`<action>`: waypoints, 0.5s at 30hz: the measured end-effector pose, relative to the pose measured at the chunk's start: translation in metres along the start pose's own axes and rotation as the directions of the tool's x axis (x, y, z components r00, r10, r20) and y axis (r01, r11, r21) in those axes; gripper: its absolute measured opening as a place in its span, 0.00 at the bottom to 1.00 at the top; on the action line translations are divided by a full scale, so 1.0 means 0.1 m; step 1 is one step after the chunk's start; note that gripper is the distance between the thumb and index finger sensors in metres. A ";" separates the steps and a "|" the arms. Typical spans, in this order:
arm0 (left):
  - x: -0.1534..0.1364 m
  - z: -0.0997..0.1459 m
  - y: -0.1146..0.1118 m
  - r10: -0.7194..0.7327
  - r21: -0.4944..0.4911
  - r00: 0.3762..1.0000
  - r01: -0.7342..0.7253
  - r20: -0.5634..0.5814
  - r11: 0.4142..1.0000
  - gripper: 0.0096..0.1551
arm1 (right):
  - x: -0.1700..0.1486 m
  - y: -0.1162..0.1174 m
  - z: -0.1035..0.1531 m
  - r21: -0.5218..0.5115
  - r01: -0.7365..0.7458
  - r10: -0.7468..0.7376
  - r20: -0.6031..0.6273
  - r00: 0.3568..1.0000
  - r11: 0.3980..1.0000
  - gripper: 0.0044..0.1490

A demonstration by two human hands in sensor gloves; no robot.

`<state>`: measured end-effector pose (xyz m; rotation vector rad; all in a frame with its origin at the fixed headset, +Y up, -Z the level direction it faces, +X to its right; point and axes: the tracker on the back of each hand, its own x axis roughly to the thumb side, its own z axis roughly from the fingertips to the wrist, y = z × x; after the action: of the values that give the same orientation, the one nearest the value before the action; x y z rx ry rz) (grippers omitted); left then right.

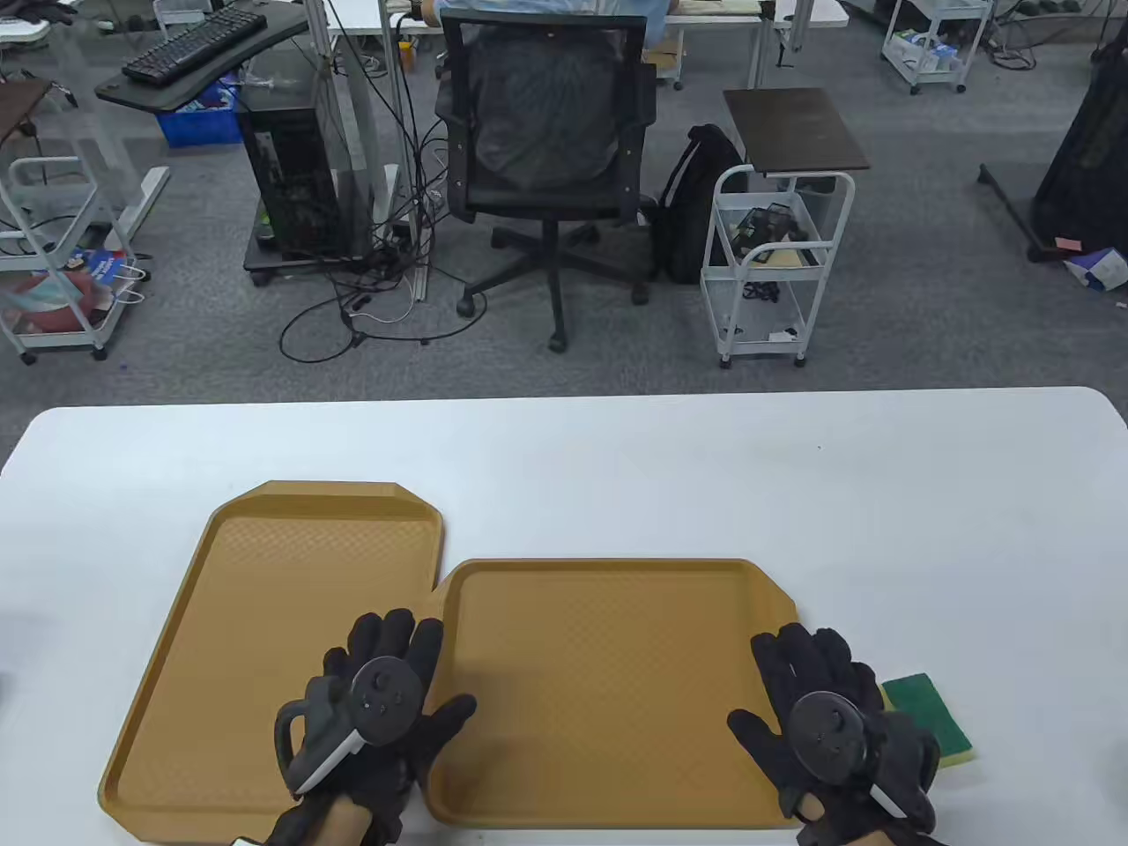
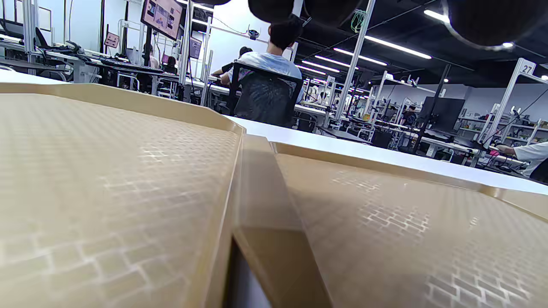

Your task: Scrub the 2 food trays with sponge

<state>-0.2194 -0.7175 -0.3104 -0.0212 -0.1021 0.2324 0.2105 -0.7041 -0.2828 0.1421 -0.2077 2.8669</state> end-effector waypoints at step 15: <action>-0.04 0.00 0.02 -0.014 0.003 1.000 0.014 -0.014 1.000 0.54 | -0.68 -0.02 -0.14 0.053 0.001 0.017 -0.337 0.941 0.999 0.51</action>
<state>-0.2234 -0.7166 -0.3105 -0.0193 -0.0876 0.2182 0.2750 -0.7173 -0.3041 -0.3406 -0.0640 2.8472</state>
